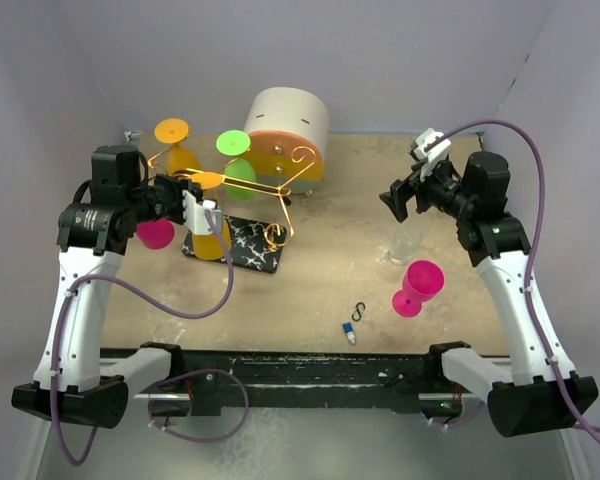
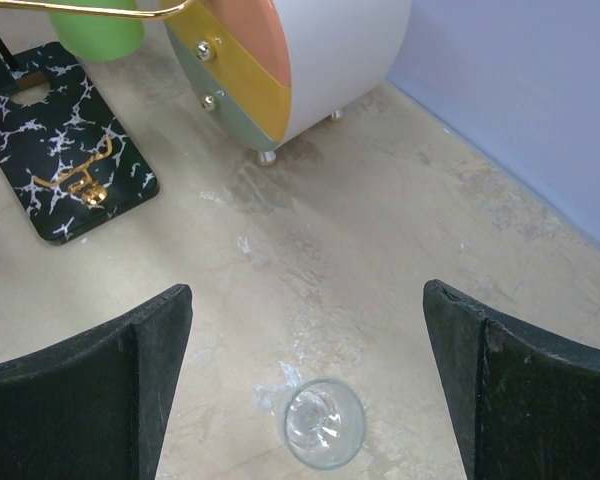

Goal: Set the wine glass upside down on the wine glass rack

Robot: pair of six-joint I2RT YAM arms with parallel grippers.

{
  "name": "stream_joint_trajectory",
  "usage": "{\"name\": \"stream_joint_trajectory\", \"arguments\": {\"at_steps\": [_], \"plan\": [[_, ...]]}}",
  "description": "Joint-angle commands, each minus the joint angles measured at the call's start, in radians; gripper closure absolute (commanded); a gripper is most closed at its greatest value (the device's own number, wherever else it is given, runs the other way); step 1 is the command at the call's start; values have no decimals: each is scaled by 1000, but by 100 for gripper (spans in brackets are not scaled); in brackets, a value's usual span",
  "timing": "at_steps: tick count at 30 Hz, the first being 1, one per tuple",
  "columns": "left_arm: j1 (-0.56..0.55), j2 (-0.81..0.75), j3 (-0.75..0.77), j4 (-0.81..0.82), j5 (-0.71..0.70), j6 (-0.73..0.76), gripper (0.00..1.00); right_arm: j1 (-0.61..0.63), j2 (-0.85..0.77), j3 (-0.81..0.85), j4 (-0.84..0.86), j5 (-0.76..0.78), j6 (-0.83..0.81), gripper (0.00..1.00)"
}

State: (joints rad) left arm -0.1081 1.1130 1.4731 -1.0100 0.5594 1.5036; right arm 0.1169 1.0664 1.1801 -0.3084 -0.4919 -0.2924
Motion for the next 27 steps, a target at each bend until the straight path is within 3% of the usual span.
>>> {"name": "stream_joint_trajectory", "arguments": {"at_steps": [1,27], "plan": [[-11,-8,-8,19,107,11,100,-6,-11,-1,31,-33,-4,0],[-21,-61,-35,-138,146,81,100,-13,-2,-7,32,-42,-4,0]]}}
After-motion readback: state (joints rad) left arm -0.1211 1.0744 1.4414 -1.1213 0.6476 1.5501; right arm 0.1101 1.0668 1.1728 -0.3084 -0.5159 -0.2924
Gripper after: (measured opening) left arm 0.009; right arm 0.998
